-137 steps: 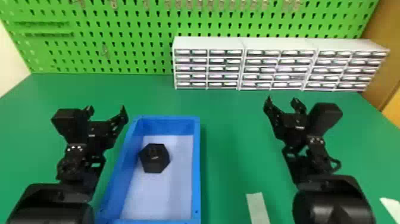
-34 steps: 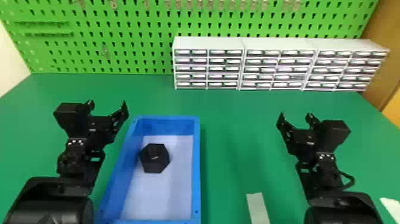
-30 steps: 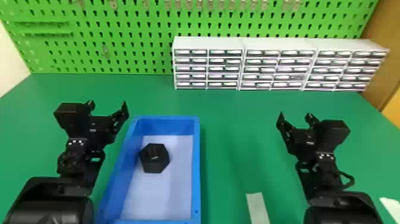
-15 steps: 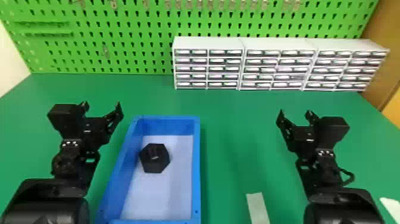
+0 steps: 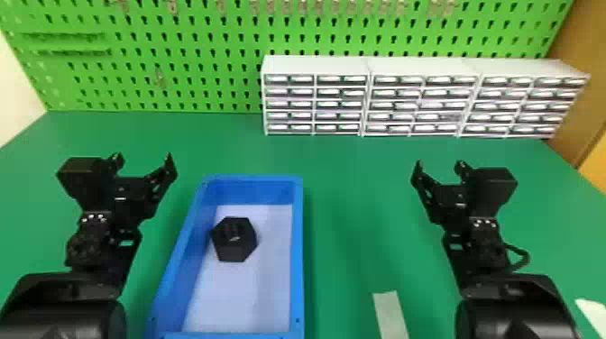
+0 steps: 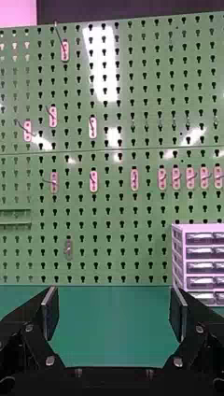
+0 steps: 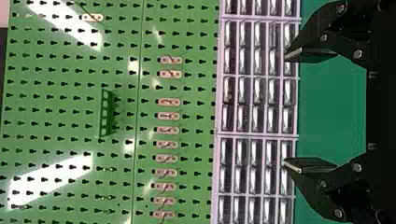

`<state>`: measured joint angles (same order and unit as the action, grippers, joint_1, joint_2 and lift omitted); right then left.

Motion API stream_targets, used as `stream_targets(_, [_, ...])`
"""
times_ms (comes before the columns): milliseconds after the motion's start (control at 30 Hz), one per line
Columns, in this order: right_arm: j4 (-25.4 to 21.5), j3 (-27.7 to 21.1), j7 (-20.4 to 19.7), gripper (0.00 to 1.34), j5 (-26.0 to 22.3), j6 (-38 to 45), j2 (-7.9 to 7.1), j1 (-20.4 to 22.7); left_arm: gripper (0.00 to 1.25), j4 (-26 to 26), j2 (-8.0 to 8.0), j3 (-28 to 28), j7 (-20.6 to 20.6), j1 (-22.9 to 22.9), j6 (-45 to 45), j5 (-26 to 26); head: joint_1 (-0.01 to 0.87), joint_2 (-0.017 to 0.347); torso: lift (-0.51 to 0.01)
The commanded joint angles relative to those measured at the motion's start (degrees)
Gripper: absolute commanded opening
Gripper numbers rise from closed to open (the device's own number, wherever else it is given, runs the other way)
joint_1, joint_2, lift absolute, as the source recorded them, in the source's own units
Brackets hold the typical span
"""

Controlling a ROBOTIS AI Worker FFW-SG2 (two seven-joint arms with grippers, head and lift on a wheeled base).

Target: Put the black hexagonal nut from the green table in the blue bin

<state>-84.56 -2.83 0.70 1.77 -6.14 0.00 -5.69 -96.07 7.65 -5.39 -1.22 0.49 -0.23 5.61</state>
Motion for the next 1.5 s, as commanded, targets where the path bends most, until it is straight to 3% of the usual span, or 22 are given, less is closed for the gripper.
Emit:
stream_targets(0, [-0.2,0.1,0.0,0.87,0.3,0.5,0.05,-0.2,0.91,0.0,0.0,-1.1,0.0,0.3,-0.6,0.0,0.686,0.052,-0.097])
stream_targets(1267, [-1.7,-2.4,0.0,0.87,-0.7,0.5,0.05,1.7,0.91,0.0,-0.09,3.4,-0.3,-1.5,1.0,-1.1,0.686,0.052,-0.097])
stream_targets(1467, [-1.9,-3.4,0.0,0.87,-1.3,0.2,-0.79,2.7,0.91,0.0,-0.17,5.4,-0.3,-2.8,2.1,-2.2,0.686,0.052,-0.097])
